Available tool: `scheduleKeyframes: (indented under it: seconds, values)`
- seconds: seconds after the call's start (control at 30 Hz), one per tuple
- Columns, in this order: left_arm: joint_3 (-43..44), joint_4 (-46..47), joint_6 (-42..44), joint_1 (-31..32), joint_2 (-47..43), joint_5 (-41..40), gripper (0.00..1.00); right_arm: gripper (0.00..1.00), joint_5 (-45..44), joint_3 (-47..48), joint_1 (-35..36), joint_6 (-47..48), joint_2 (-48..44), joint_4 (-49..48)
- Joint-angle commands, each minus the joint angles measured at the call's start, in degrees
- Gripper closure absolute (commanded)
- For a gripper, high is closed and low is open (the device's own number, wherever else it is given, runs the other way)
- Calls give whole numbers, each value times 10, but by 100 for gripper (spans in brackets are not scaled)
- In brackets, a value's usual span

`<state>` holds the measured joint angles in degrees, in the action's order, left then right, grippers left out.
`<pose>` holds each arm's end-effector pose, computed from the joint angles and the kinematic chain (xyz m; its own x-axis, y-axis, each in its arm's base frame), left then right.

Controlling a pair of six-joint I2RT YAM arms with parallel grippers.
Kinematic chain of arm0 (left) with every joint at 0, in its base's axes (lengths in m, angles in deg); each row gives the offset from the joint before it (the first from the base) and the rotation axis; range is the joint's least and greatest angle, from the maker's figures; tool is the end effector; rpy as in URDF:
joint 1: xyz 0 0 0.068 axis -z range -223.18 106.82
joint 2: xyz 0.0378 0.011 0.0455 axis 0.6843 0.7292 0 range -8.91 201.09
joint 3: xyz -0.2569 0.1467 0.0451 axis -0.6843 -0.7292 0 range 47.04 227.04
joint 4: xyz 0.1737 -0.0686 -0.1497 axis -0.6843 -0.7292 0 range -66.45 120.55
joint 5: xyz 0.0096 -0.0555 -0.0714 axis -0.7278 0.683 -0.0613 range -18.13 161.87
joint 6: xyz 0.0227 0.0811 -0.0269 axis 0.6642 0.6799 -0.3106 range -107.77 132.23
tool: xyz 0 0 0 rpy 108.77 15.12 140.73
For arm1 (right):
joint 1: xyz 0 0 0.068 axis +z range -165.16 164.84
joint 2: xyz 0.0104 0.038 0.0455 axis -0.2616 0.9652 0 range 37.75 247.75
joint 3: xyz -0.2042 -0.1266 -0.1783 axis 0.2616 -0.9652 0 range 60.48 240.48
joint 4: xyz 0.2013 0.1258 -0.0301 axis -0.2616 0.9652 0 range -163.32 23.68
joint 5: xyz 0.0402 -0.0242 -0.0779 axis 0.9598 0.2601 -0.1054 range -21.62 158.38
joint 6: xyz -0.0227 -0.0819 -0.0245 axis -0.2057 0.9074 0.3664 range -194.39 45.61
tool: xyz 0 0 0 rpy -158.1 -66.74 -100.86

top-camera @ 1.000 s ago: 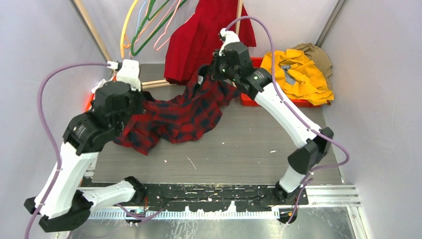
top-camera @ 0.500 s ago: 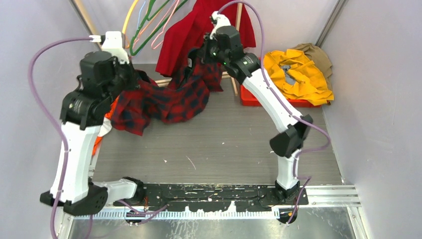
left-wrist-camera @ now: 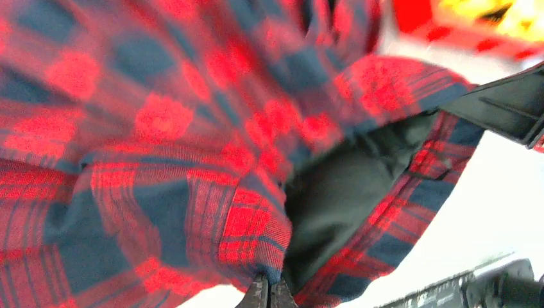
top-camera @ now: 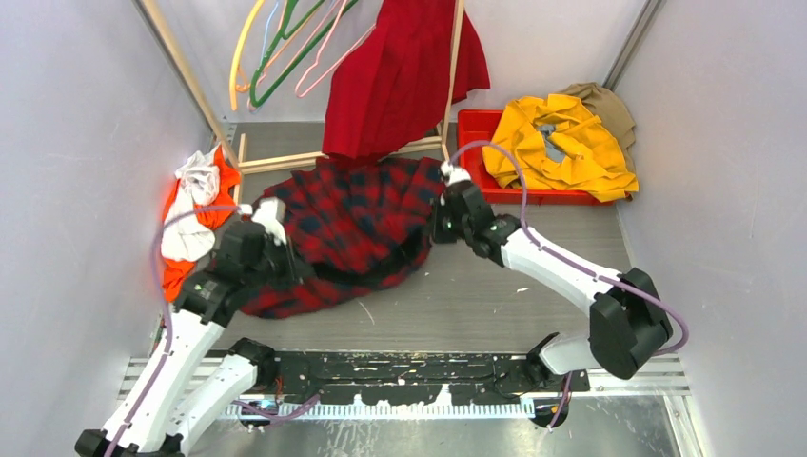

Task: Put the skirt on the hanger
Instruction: Flatten out the skirt at the center of the board.

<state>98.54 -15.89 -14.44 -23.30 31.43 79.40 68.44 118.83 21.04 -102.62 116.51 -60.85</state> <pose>0.1164 -0.0531 0.3160 -0.6816 -0.2267 -0.6957 0.1475 0.8887 -0.4341 0.2578 0.1889 0.2953 -0.6657 0.0990 -0.7396 -0.3138 0.8621 0.3978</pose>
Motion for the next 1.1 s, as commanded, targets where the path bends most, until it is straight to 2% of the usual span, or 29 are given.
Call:
scheduleKeyframes:
  seconds: [0.0,0.1,0.17,0.23,0.33,0.37,0.47,0.63,0.73,0.83,0.9,1.07]
  values:
    - [-107,59,-84,17,-57,76,97,99,-19,-80,2,-43,-51,-12]
    - [-116,71,-115,66,-57,65,92,97,-40,-84,1,-45,-86,40]
    - [-104,72,-115,90,-46,45,89,88,-61,-62,-1,-40,-98,89]
    - [-90,74,-104,100,-26,35,88,85,-69,-33,-4,-32,-104,126]
    - [-61,64,-85,101,8,39,83,50,-77,10,-11,-21,-113,170]
    - [-53,62,-80,102,13,39,80,45,-82,32,-11,-14,-113,192]
    - [-26,43,-64,102,18,34,54,36,-88,98,-12,13,-118,251]
    - [35,2,-40,102,17,-3,18,31,-76,224,-12,40,-111,316]
    - [95,-28,-13,102,39,-27,8,30,-56,281,-12,45,-99,329]
    - [176,-64,25,101,79,-79,1,30,-27,321,-12,45,-88,321]
    - [253,-83,56,98,118,-121,0,30,-14,337,-11,43,-79,317]
    - [512,-129,123,63,270,-164,0,36,18,323,-11,27,-78,295]
